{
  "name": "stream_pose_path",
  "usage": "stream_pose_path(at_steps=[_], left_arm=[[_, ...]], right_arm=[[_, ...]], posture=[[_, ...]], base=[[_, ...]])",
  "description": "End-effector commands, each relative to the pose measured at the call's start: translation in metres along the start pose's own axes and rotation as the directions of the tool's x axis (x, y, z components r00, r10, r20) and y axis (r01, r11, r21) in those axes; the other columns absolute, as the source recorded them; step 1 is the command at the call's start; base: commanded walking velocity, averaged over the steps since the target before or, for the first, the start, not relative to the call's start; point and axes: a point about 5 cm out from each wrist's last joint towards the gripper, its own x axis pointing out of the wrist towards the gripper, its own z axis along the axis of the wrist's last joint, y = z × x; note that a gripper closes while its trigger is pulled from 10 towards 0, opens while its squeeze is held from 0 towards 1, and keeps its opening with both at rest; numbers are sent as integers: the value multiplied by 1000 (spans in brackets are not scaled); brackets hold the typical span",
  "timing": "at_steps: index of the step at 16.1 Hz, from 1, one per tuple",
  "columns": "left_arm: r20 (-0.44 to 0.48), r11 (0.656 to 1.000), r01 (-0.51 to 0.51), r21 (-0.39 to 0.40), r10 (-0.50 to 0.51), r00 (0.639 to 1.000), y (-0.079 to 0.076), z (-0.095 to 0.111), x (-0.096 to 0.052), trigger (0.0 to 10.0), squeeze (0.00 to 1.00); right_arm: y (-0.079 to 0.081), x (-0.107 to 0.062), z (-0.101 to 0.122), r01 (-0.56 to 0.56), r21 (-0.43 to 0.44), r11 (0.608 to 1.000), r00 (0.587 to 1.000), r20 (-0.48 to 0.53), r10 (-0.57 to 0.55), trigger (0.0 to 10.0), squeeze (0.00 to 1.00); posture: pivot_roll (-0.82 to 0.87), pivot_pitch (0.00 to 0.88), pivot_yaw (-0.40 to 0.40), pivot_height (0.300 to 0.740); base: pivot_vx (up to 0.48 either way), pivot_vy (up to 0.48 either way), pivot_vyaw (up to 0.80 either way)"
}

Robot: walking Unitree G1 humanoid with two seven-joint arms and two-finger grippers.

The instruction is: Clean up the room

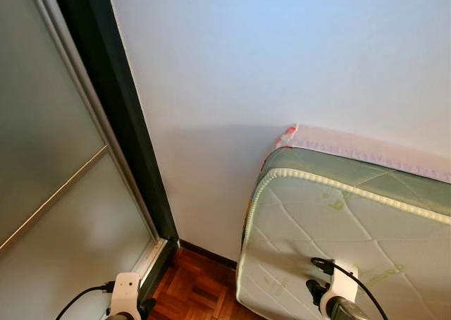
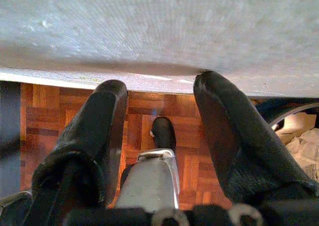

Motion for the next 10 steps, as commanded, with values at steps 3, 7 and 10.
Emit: stream_pose_path(at_steps=[3, 7, 10], left_arm=[[-31, 1000, -3, -9, 3, 1000, 1, -6, -1, 10000, 0], [-32, 1000, -4, -9, 4, 999, 1, -7, -1, 10000, 0], [-33, 1000, -2, -7, 2, 999, 1, -8, -2, 10000, 0]], right_arm=[[-1, 1, 15, -4, -13, 1000, 999, 46, 5, 10000, 0], [-1, 1, 14, -10, -19, 1000, 999, 44, 11, 10000, 0], [-1, 1, 13, -14, -17, 1000, 999, 43, 15, 10000, 0]], posture=[[21, 0, -33, 740], [23, 0, -31, 740], [22, 0, -30, 740]], base=[[0, 0, 0], [0, 0, 0], [0, 0, 0]])
